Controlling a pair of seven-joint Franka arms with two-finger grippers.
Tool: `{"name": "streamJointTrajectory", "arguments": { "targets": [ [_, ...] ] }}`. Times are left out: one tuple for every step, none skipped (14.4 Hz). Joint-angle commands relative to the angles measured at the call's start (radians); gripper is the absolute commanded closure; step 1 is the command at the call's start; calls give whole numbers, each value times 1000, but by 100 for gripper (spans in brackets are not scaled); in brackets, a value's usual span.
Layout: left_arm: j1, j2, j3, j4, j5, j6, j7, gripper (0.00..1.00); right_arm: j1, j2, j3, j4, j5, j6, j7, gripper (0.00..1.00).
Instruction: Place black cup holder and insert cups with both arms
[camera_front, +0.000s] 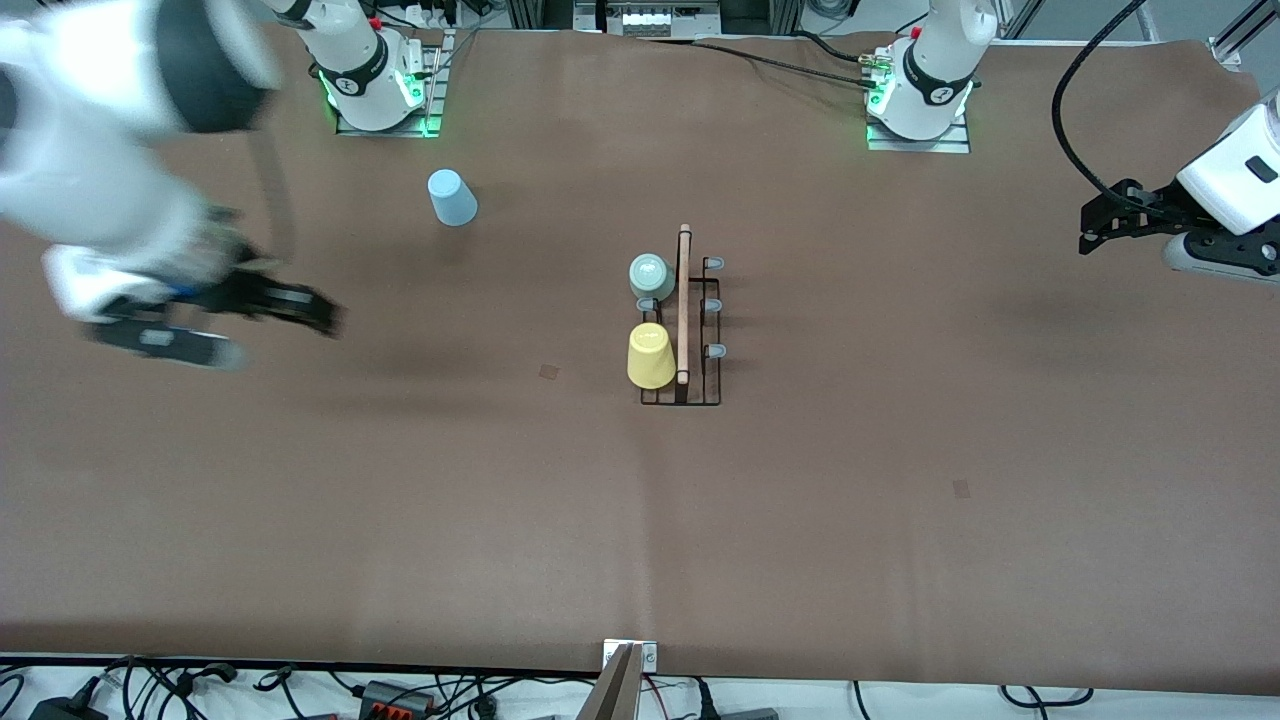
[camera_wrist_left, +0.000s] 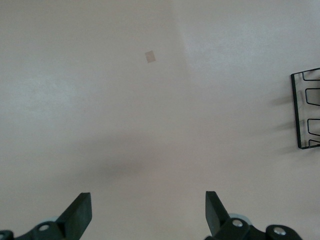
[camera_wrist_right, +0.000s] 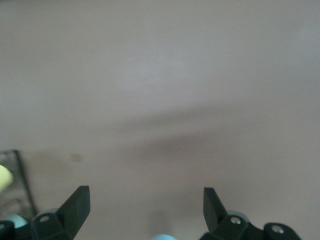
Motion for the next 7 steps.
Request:
{"name": "streamJointTrajectory", "arguments": {
  "targets": [
    [2,15,2,31,-23,-21,10,0,-51,-72,-99,-36,4,-43,-168,0],
    [2,15,2,31,-23,-21,10,0,-67,-86,-126,-34,-1,-52,-207,0],
    [2,15,3,31,-23,-21,10,0,-99,-89,-133,-34,1,-69,-239,0],
    [3,15,3,32,-23,-21,10,0,-117,-83,-133,-19,1,-87,-245,0],
    [3,15,2,32,-23,-22,10,0,-118,-80,-133,-2,-1,-92,-244,0],
    [2,15,2,32,-23,-21,10,0,-114,-80,-132,5,-1,-97,-236,0],
    [2,15,3,32,-23,-21,10,0,-113,-80,-133,7,1,-103,-250,0]
  ]
}}
